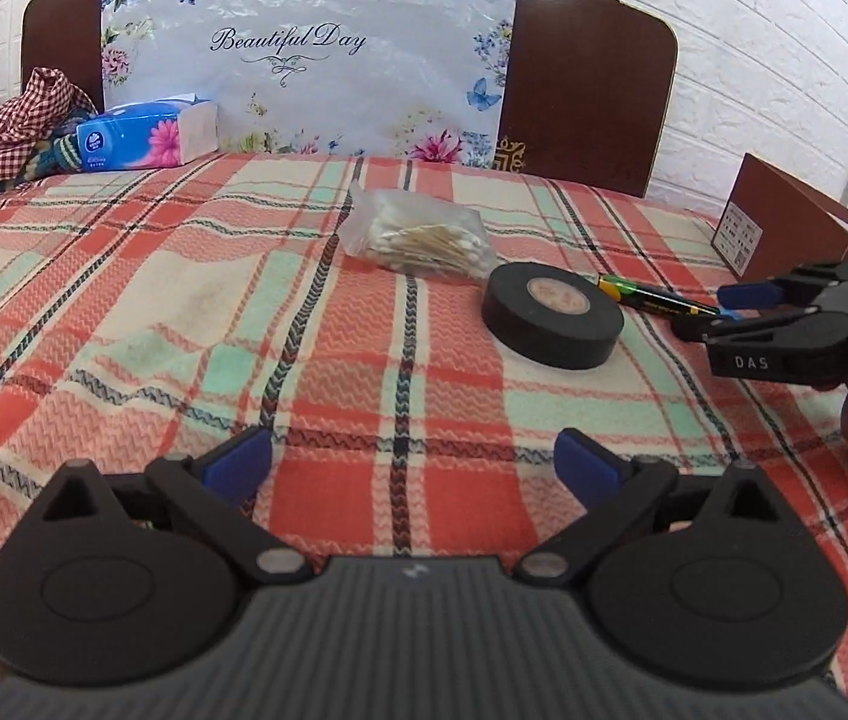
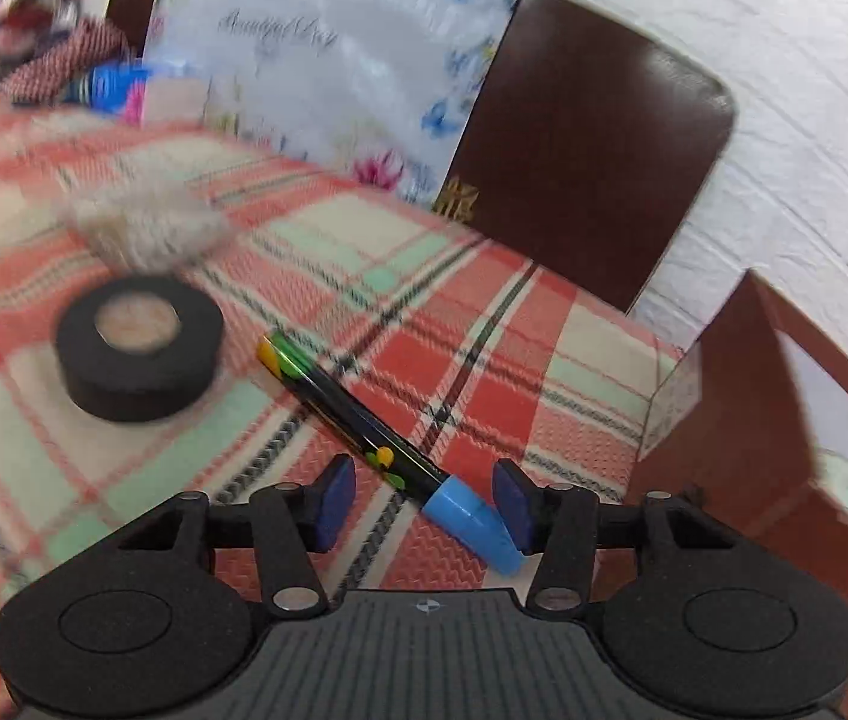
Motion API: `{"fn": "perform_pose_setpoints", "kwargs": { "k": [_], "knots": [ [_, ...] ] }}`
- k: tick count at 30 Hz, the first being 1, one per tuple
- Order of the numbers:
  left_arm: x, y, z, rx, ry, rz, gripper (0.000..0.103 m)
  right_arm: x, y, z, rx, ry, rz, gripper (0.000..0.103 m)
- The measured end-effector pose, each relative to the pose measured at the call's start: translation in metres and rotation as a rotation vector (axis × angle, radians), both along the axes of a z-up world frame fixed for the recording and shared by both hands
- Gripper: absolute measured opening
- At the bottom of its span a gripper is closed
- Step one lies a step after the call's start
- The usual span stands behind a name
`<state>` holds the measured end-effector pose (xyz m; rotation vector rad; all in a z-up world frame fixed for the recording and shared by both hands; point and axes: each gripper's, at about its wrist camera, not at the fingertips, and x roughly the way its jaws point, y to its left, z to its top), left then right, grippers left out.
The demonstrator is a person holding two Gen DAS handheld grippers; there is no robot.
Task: Organize objects
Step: 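Grasp the black marker with blue cap with the right gripper, then carry the marker into the brown box and open the right gripper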
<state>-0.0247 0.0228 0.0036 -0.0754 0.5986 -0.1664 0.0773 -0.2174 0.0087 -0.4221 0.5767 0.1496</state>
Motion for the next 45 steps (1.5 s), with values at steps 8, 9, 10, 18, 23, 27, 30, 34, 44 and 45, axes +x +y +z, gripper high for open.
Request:
{"fn": "perform_pose_setpoints", "kwargs": {
  "k": [8, 9, 10, 18, 23, 27, 30, 34, 44, 45],
  "knots": [
    [0.001, -0.002, -0.001, 0.02, 0.004, -0.005, 0.102, -0.09, -0.014, 0.002, 0.236, 0.087, 0.001, 0.021],
    [0.002, -0.004, -0.001, 0.034, 0.008, -0.005, 0.102, -0.106, -0.02, 0.003, 0.297, 0.101, -0.004, 0.021],
    [0.002, -0.007, -0.001, 0.051, 0.012, -0.004, 0.102, -0.121, -0.026, 0.003, 0.354, 0.11, -0.011, 0.021],
    [0.014, -0.037, 0.033, -0.175, 0.189, -0.09, 0.087, -0.162, -0.035, -0.002, 0.458, 0.065, -0.038, 0.023],
    [0.038, -0.102, 0.042, -0.253, 0.333, -0.211, 0.08, -0.165, -0.034, -0.003, 0.455, 0.054, -0.038, 0.023],
    [0.049, -0.151, 0.027, -0.134, 0.355, -0.22, 0.08, -0.166, -0.04, -0.004, 0.481, 0.053, -0.05, 0.017],
    [0.045, -0.165, 0.028, -0.071, 0.316, -0.221, 0.046, -0.167, -0.043, -0.004, 0.497, 0.05, -0.045, 0.017],
    [0.047, -0.159, 0.035, -0.124, 0.345, -0.239, 0.028, -0.172, -0.043, -0.003, 0.497, 0.011, -0.029, 0.017],
    [0.06, -0.229, 0.152, -0.206, 0.129, -0.438, 0.021, -0.176, -0.084, 0.053, 0.52, -0.287, -0.109, 0.017],
    [0.063, -0.246, 0.164, -0.198, 0.103, -0.468, 0.021, -0.171, -0.094, 0.062, 0.518, -0.325, -0.13, 0.017]
  ]
}}
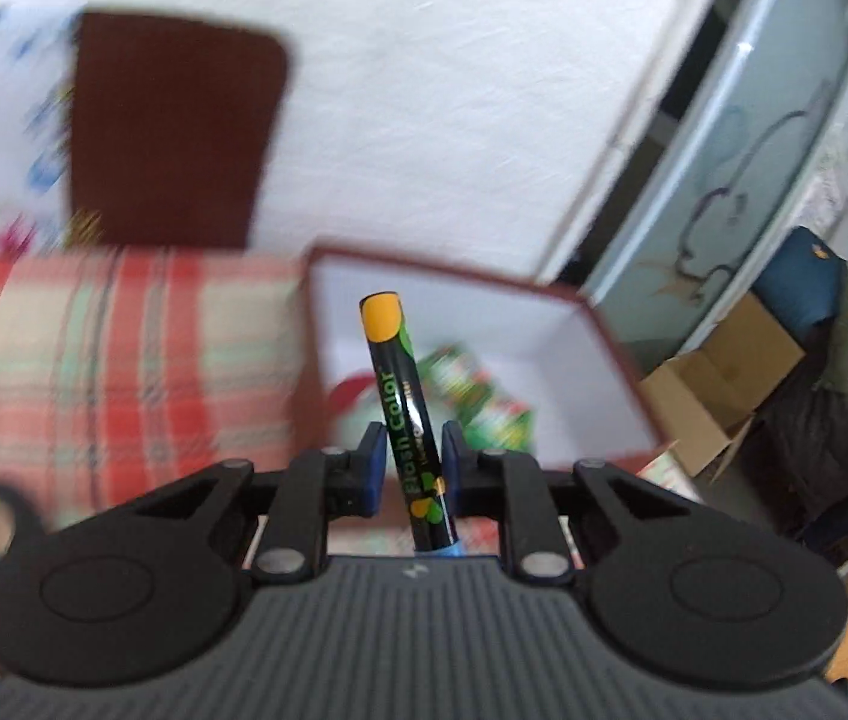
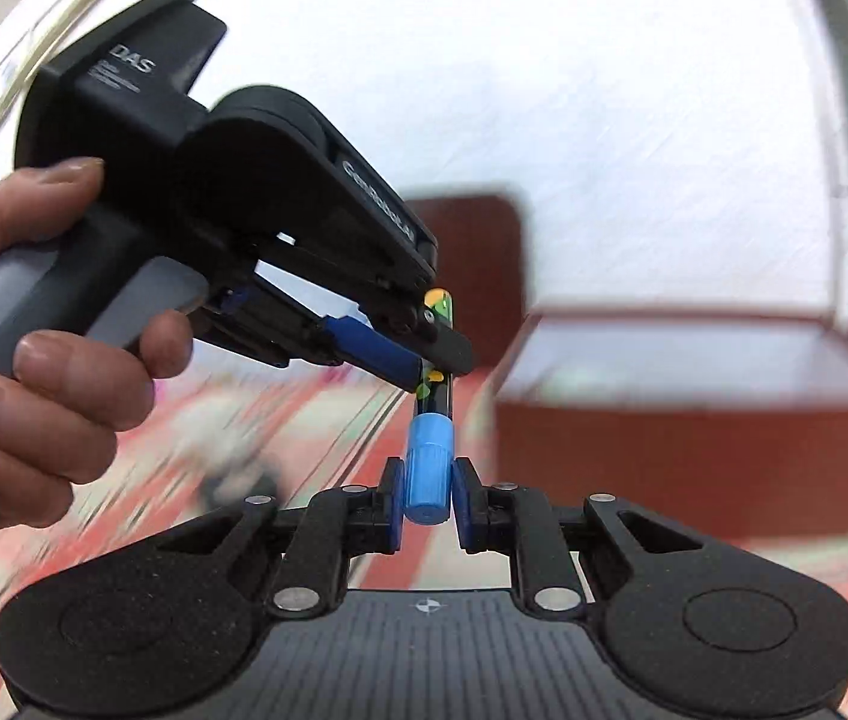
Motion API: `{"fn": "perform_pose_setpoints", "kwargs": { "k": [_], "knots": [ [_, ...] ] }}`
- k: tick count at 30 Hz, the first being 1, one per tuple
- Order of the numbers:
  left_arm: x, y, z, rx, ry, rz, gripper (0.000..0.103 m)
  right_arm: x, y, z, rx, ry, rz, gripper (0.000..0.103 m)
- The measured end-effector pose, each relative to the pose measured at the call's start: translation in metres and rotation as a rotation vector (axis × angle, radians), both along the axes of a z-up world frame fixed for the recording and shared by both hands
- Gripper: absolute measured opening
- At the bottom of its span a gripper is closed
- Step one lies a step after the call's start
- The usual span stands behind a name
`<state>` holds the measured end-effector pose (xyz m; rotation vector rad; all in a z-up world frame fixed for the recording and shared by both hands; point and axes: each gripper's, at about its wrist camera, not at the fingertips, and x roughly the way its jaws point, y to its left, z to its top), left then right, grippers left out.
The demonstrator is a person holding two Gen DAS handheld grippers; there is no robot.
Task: Organize objects
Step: 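Carry the marker into the brown box and open the right gripper, then grasp the black electrical tape roll with the right gripper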
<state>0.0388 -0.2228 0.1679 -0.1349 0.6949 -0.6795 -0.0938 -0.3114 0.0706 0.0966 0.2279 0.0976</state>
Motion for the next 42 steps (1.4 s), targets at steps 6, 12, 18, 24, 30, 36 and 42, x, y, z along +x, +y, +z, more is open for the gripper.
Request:
{"fn": "perform_pose_setpoints", "kwargs": {
  "k": [6, 12, 18, 24, 30, 36, 42],
  "knots": [
    [0.022, -0.084, 0.014, 0.036, -0.083, -0.083, 0.021, 0.038, -0.067, 0.024, 0.023, -0.082, -0.154, 0.016],
    [0.053, -0.119, -0.041, 0.192, -0.091, 0.019, 0.042, 0.087, -0.108, -0.011, 0.02, -0.002, -0.252, 0.03],
    [0.053, -0.107, -0.065, 0.258, -0.114, 0.026, 0.043, 0.079, -0.101, -0.03, -0.072, -0.118, -0.267, 0.041],
    [0.031, -0.083, -0.051, 0.241, -0.164, 0.054, 0.044, 0.079, -0.104, -0.032, -0.072, -0.12, -0.263, 0.04],
    [-0.005, -0.005, -0.046, 0.224, -0.225, 0.142, 0.053, 0.066, -0.103, -0.026, 0.018, -0.107, -0.258, 0.042],
    [-0.012, 0.101, -0.105, 0.324, -0.041, 0.336, 0.054, 0.032, -0.062, -0.037, 0.084, 0.008, -0.154, 0.049],
    [-0.018, 0.216, -0.144, 0.326, 0.037, 0.574, 0.054, 0.052, 0.017, -0.051, -0.054, 0.204, 0.086, 0.05]
  ]
}}
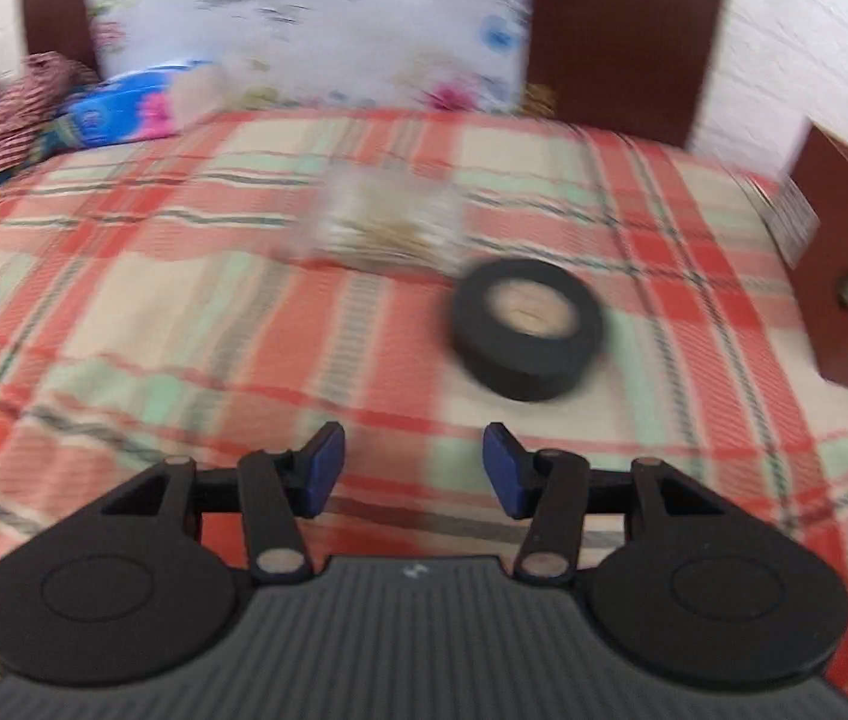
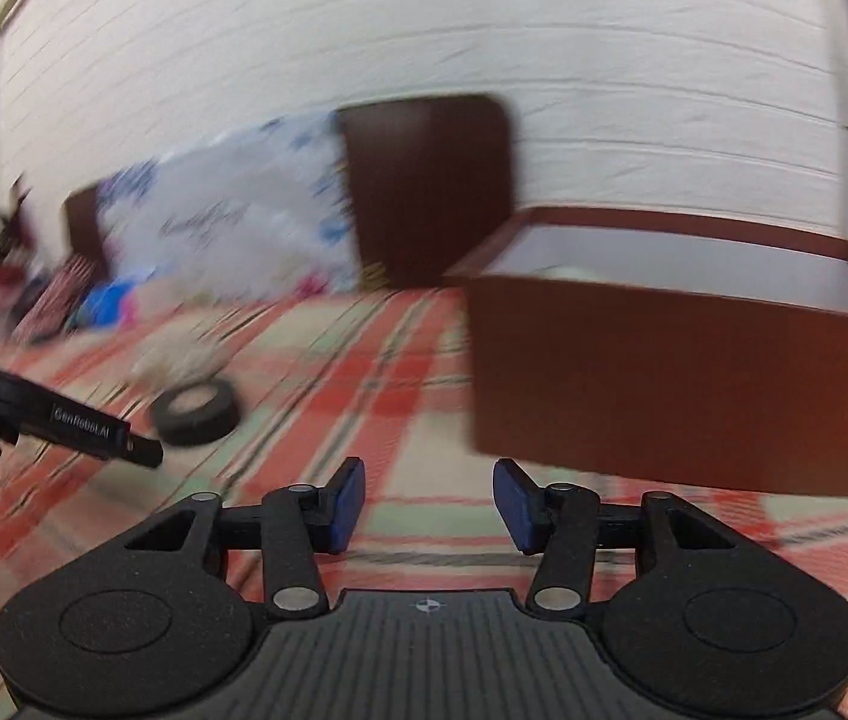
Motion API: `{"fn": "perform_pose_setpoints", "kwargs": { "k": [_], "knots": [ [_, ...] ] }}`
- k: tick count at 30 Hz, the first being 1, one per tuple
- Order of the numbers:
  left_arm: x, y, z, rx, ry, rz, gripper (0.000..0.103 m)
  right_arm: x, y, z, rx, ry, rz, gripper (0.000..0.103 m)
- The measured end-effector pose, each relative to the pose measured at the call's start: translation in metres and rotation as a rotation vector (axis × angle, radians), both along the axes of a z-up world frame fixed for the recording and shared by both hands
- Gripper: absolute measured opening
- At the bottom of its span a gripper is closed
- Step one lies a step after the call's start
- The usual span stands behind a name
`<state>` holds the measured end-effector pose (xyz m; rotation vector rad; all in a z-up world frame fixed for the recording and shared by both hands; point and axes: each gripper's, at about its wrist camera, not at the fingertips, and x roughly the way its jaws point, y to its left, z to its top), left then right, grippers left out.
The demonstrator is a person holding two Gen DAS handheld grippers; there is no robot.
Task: Organize objects
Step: 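Grasp the black electrical tape roll with the right gripper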
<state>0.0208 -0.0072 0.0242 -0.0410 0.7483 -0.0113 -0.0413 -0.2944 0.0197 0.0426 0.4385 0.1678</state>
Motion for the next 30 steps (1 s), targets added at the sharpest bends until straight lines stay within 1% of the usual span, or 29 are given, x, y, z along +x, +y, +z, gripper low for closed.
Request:
{"fn": "perform_pose_setpoints", "kwargs": {
  "k": [2, 3, 4, 5, 6, 7, 9, 10, 12, 14, 17, 20, 25, 30],
  "knots": [
    [-0.001, 0.026, -0.005, 0.042, -0.043, 0.062, 0.056, 0.014, 0.026, -0.002, -0.027, 0.052, 0.092, 0.051],
    [-0.002, 0.037, -0.009, 0.054, -0.082, 0.072, 0.059, 0.019, 0.041, -0.004, -0.051, 0.064, 0.128, 0.051],
    [-0.004, 0.045, -0.015, 0.066, -0.133, 0.062, 0.068, 0.024, 0.056, -0.005, -0.082, 0.073, 0.158, 0.052],
    [-0.006, 0.053, -0.021, 0.045, -0.164, 0.051, 0.072, 0.03, 0.07, -0.005, -0.112, 0.081, 0.184, 0.053],
    [-0.004, 0.06, -0.019, -0.015, -0.171, 0.053, 0.073, 0.038, 0.083, -0.005, -0.139, 0.081, 0.205, 0.056],
    [-0.002, 0.062, -0.018, -0.031, -0.174, 0.054, 0.075, 0.046, 0.094, -0.005, -0.159, 0.076, 0.223, 0.059],
    [-0.001, 0.057, -0.018, -0.028, -0.174, 0.035, 0.08, 0.06, 0.113, -0.002, -0.199, 0.064, 0.247, 0.066],
    [0.0, 0.057, -0.019, -0.035, -0.172, 0.026, 0.083, 0.07, 0.123, -0.003, -0.216, 0.065, 0.25, 0.067],
    [0.0, 0.057, -0.021, -0.06, -0.176, 0.02, 0.085, 0.091, 0.138, -0.006, -0.244, 0.081, 0.259, 0.069],
    [-0.001, 0.058, -0.022, -0.075, -0.181, 0.021, 0.085, 0.11, 0.149, -0.008, -0.228, 0.091, 0.281, 0.075],
    [-0.002, 0.059, -0.023, -0.083, -0.183, 0.02, 0.085, 0.124, 0.154, -0.01, -0.203, 0.109, 0.283, 0.076],
    [-0.002, 0.059, -0.024, -0.083, -0.183, 0.018, 0.086, 0.125, 0.148, -0.011, -0.17, 0.121, 0.291, 0.076],
    [-0.002, 0.058, -0.024, -0.065, -0.179, 0.016, 0.086, 0.112, 0.141, -0.015, -0.163, 0.127, 0.268, 0.076],
    [-0.001, 0.053, -0.023, -0.029, -0.172, 0.013, 0.087, 0.084, 0.12, -0.016, -0.145, 0.144, 0.222, 0.076]
  ]
}}
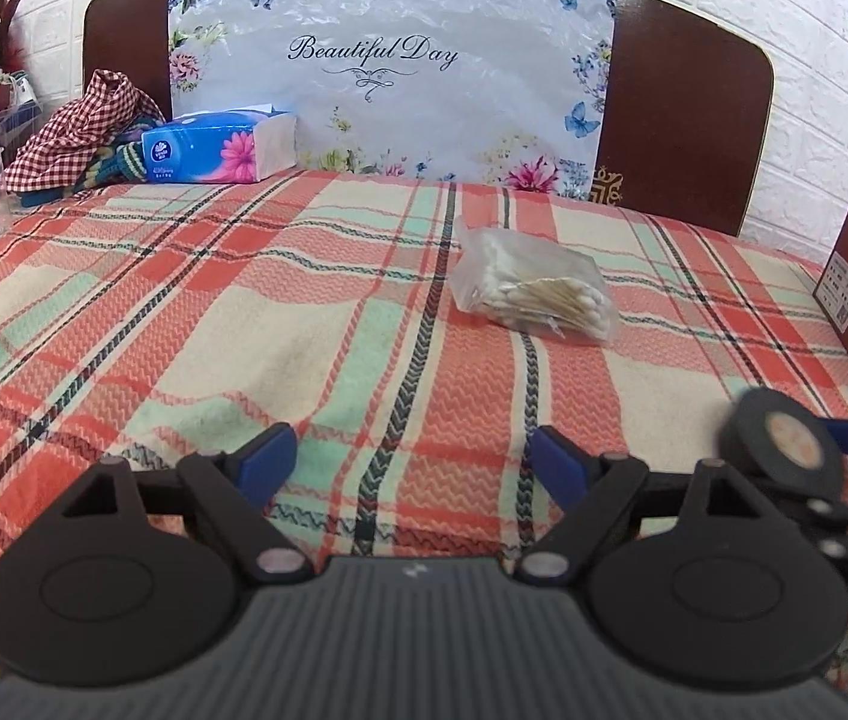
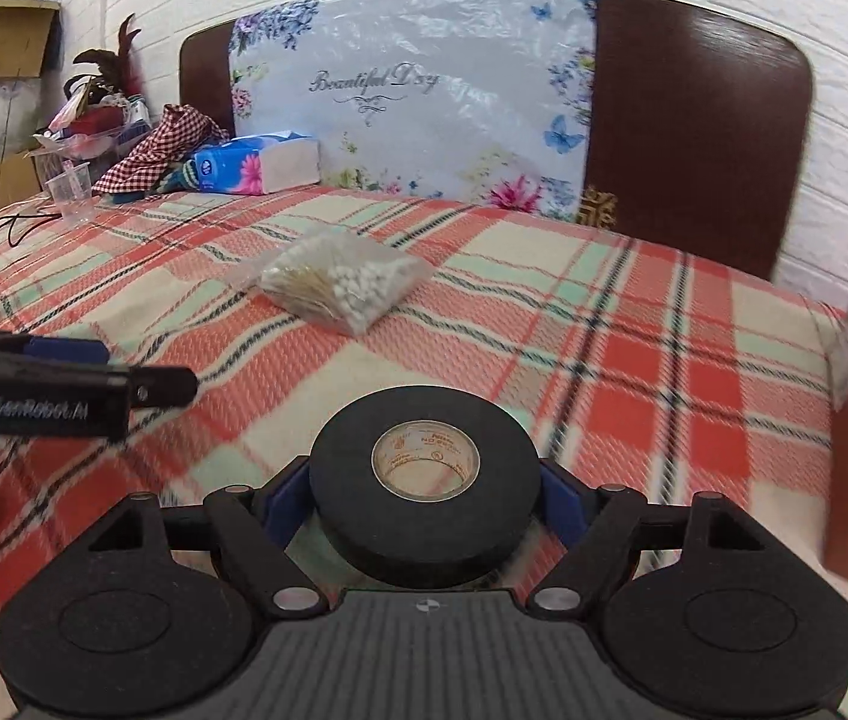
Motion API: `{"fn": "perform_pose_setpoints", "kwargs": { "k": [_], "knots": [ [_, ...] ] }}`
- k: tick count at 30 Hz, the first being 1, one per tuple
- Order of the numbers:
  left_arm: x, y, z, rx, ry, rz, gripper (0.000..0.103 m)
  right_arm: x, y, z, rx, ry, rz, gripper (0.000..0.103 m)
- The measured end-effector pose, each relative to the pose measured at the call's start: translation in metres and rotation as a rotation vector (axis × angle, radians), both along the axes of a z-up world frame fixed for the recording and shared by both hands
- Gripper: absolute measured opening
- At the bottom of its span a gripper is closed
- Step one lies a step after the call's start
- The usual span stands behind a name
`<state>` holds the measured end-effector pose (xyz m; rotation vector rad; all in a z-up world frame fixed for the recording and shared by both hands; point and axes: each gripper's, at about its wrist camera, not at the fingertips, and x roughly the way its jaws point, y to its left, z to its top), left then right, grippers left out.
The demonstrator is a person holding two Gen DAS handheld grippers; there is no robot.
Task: Organize objects
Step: 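Grasp the black electrical tape roll with the right gripper, then lower the black tape roll into the brown box and release it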
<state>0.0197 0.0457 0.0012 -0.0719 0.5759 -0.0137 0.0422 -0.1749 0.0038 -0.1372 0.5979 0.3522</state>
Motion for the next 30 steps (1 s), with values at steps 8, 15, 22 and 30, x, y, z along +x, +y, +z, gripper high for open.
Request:
{"fn": "perform_pose_setpoints", "kwargs": {
  "k": [8, 15, 22, 30],
  "knots": [
    [-0.001, -0.009, 0.001, 0.067, 0.012, 0.005, 0.088, -0.073, -0.063, 0.001, 0.007, 0.008, -0.193, 0.076],
    [-0.005, -0.028, 0.008, 0.08, 0.057, 0.025, 0.087, -0.112, -0.125, 0.005, 0.141, -0.004, -0.404, 0.092],
    [-0.018, -0.098, 0.024, -0.029, 0.138, -0.235, 0.083, -0.119, -0.12, -0.001, 0.077, -0.013, -0.367, 0.093],
    [-0.013, -0.189, 0.043, -0.216, 0.332, -0.52, 0.063, -0.12, -0.119, 0.001, 0.087, -0.026, -0.339, 0.094]
  ]
}}
